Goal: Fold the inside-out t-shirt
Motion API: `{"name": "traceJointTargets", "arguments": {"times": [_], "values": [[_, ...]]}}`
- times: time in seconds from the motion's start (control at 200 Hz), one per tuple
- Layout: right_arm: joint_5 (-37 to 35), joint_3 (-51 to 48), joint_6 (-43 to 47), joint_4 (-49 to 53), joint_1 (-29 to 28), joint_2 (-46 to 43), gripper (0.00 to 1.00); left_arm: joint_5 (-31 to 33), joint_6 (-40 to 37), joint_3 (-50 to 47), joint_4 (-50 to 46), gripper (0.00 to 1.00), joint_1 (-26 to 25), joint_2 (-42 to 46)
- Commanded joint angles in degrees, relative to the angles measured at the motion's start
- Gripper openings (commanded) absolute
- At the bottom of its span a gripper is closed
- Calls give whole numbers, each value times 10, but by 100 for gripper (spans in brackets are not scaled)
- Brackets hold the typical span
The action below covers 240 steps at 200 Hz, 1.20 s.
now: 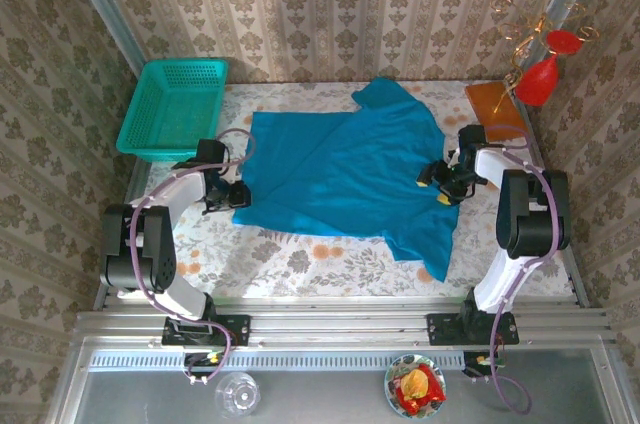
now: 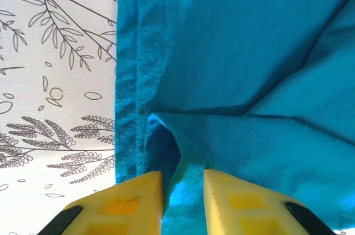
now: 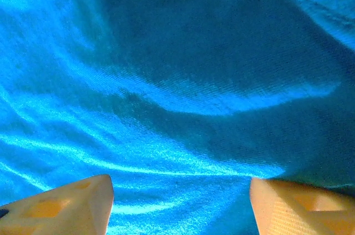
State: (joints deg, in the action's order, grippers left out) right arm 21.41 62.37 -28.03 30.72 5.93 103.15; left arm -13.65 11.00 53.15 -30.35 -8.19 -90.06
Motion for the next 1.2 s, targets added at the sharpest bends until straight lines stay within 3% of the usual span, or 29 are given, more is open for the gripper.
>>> {"name": "traceJointTargets", "arguments": {"times": [0.0,0.11,0.22,0.595,0.83,0.895,1.02,1.095,1.195], "values": [[-19,18,16,26,5,9,67,12,-9,-8,-3,21,-7,-9],[-14,20,15,25,5,6,67,32,-7,-13,-10,8,-10,4],[-10,16,12,23,5,-3,66,31,7,-30,-18,0,-12,42],[-17,-7,10,25,4,-35,66,68,163,-161,-43,0,5,213],[-13,-14,6,38,-18,-69,66,69,166,-169,-57,0,53,234],[-18,-20,5,46,-28,-86,66,69,169,-167,-59,8,54,235],[-24,-32,-4,58,-56,-123,66,84,175,-156,-72,9,60,254],[-27,-33,-7,71,-83,-138,66,90,176,-143,-85,26,61,272],[-20,-35,-15,80,-128,-150,66,91,161,-116,-100,34,55,286]]}}
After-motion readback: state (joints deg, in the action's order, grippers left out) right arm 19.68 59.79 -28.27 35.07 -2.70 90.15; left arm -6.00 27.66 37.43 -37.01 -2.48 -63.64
